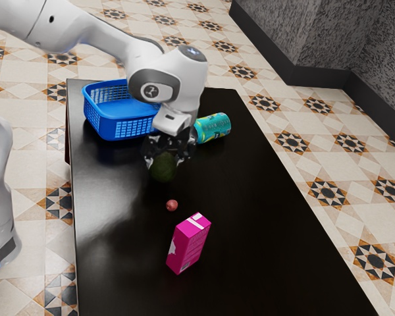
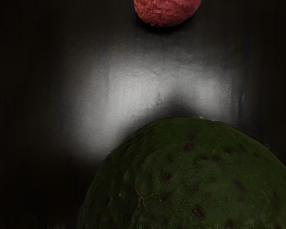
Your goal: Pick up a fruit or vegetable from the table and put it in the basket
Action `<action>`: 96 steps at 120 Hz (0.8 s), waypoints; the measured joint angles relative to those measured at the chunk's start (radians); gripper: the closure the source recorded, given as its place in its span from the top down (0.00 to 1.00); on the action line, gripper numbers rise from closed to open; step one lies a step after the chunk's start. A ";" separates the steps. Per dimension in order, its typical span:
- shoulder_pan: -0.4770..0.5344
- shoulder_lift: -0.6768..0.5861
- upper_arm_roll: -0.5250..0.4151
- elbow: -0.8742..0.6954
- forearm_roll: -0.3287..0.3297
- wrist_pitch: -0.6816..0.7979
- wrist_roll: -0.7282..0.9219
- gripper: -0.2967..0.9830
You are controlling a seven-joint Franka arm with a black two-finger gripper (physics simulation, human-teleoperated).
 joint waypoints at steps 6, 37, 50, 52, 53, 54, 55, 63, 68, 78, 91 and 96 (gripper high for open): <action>0.000 -0.016 -0.001 0.027 -0.001 -0.012 -0.002 0.27; 0.018 -0.029 0.005 0.184 -0.005 -0.136 -0.012 0.40; 0.087 -0.029 0.007 0.205 -0.001 -0.166 -0.013 0.39; 0.096 -0.029 0.007 0.209 0.001 -0.169 -0.013 0.39; 0.101 -0.028 0.008 0.211 0.001 -0.171 -0.013 0.39; 0.106 -0.028 0.008 0.214 0.002 -0.172 -0.013 0.39; 0.111 -0.028 0.008 0.217 0.003 -0.174 -0.013 0.39; 0.152 -0.028 0.008 0.247 0.008 -0.192 -0.014 0.39; 0.179 -0.027 0.014 0.258 0.013 -0.202 -0.014 0.40; 0.225 -0.026 0.045 0.265 0.022 -0.217 -0.015 0.39; 0.319 -0.018 0.054 0.276 0.030 -0.227 -0.015 0.39; 0.360 -0.013 0.053 0.282 0.032 -0.230 -0.015 0.39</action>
